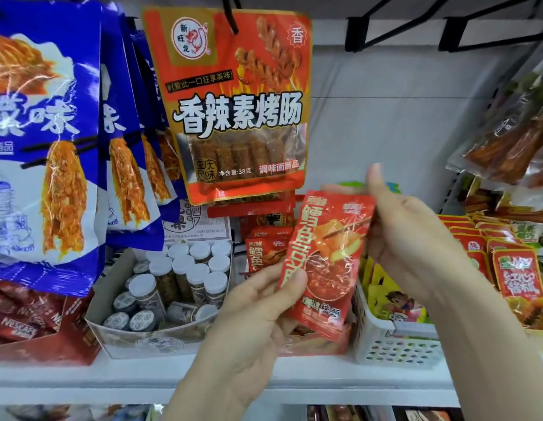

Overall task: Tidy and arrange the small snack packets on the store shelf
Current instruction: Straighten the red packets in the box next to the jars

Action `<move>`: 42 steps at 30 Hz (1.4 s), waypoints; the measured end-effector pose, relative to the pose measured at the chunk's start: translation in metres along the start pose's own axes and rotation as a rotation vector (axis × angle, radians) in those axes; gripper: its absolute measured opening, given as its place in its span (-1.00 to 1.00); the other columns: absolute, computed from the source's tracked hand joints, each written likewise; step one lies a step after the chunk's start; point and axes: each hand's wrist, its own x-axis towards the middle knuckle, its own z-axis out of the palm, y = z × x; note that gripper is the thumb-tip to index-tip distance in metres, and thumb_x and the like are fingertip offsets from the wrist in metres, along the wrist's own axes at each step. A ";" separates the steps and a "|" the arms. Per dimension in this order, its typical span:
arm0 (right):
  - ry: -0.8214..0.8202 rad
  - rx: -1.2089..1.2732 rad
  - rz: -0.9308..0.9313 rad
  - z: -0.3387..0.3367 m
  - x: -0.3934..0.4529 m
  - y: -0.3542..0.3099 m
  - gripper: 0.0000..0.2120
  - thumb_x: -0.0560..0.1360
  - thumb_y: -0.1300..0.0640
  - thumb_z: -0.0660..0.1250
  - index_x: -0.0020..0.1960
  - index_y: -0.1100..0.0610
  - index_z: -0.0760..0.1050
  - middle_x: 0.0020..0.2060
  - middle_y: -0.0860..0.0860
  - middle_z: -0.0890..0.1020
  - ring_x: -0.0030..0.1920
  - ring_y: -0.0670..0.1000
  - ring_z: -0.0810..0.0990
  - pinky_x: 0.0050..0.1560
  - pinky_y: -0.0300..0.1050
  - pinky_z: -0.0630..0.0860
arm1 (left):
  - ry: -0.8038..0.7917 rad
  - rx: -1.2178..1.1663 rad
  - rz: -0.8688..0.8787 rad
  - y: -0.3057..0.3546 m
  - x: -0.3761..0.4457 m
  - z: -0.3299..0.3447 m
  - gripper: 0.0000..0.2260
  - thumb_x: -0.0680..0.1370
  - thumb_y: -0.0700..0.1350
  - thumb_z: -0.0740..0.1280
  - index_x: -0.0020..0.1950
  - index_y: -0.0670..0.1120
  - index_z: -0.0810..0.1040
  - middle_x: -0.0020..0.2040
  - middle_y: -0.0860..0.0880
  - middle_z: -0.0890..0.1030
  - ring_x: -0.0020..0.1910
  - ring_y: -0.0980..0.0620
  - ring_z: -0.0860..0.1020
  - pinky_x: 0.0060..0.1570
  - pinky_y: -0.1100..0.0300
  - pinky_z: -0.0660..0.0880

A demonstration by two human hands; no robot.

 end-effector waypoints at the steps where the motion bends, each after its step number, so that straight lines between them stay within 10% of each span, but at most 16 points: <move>1: -0.017 -0.022 0.004 -0.003 -0.001 -0.003 -0.46 0.47 -0.30 0.15 0.01 0.06 0.70 -0.09 0.08 0.73 -0.06 -0.01 0.71 -0.04 -0.16 0.65 | 0.070 0.030 0.046 0.001 0.001 -0.004 -0.72 0.31 -0.16 0.45 0.00 -0.19 0.67 -0.03 -0.14 0.72 -0.16 -0.01 0.71 -0.27 0.23 0.63; 7: 0.028 -0.516 -0.179 -0.009 -0.009 -0.014 -0.88 0.43 0.17 0.48 -0.06 -0.01 0.65 -0.29 -0.09 0.73 -0.25 -0.16 0.69 -0.20 -0.32 0.59 | 0.180 0.302 0.255 0.004 0.005 -0.013 -0.88 0.39 -0.13 0.49 -0.09 -0.05 0.70 -0.08 -0.02 0.73 -0.07 0.03 0.70 -0.16 0.26 0.62; 13: 0.434 -0.720 -0.525 -0.019 -0.006 -0.019 -0.83 0.44 0.08 0.48 -0.02 -0.13 0.61 -0.38 -0.37 0.63 -0.30 -0.37 0.61 -0.24 -0.52 0.45 | 0.456 1.096 0.591 0.011 0.013 -0.045 -0.84 0.59 -0.05 0.34 0.15 0.10 0.57 0.06 0.26 0.59 0.06 0.33 0.54 0.07 0.33 0.51; 18: 0.429 -0.841 -0.648 -0.001 0.001 0.001 -0.90 0.47 0.08 0.46 -0.06 -0.10 0.64 -0.24 -0.33 0.62 -0.15 -0.29 0.63 -0.04 -0.33 0.53 | 0.203 1.500 0.443 0.003 0.014 -0.051 -0.33 0.49 0.43 0.03 0.50 0.13 0.28 0.42 0.23 0.35 0.43 0.25 0.21 0.41 0.29 0.14; 23: 0.396 -0.827 -0.779 0.032 0.010 0.033 -0.91 0.49 0.09 0.43 -0.02 0.01 0.67 -0.17 -0.24 0.66 -0.16 -0.22 0.63 -0.04 -0.39 0.49 | 0.131 1.666 0.364 -0.006 0.014 -0.050 -0.25 0.44 0.52 -0.13 0.49 0.16 0.28 0.39 0.22 0.40 0.34 0.23 0.27 0.44 0.05 0.21; 28: 0.266 -0.930 -0.658 0.041 0.020 0.071 -0.92 0.49 0.11 0.46 -0.02 0.01 0.68 -0.14 -0.14 0.72 -0.15 -0.06 0.69 -0.08 -0.04 0.59 | 0.098 1.690 0.392 -0.007 0.011 -0.054 -0.30 0.42 0.51 -0.07 0.46 0.22 0.27 0.36 0.31 0.35 0.26 0.33 0.15 0.44 0.09 0.18; 37: -0.146 -1.177 -0.211 0.045 0.038 0.095 -0.82 0.56 0.05 0.34 0.07 -0.14 0.67 -0.03 -0.09 0.72 0.05 -0.02 0.63 0.09 -0.08 0.54 | 0.065 1.542 0.410 -0.007 0.012 -0.066 -0.21 0.29 0.60 0.12 0.44 0.28 0.24 0.45 0.34 0.01 0.42 0.20 0.19 0.44 0.09 0.28; 42: -0.227 -1.183 -0.134 0.041 0.039 0.084 -0.79 0.61 0.00 0.26 0.02 -0.04 0.68 -0.13 -0.08 0.71 -0.05 -0.04 0.63 0.00 -0.13 0.53 | -0.019 1.713 0.417 -0.007 0.018 -0.071 -0.03 0.21 0.67 0.08 0.53 0.25 0.07 0.56 0.30 -0.20 0.47 0.36 -0.34 0.55 0.03 -0.25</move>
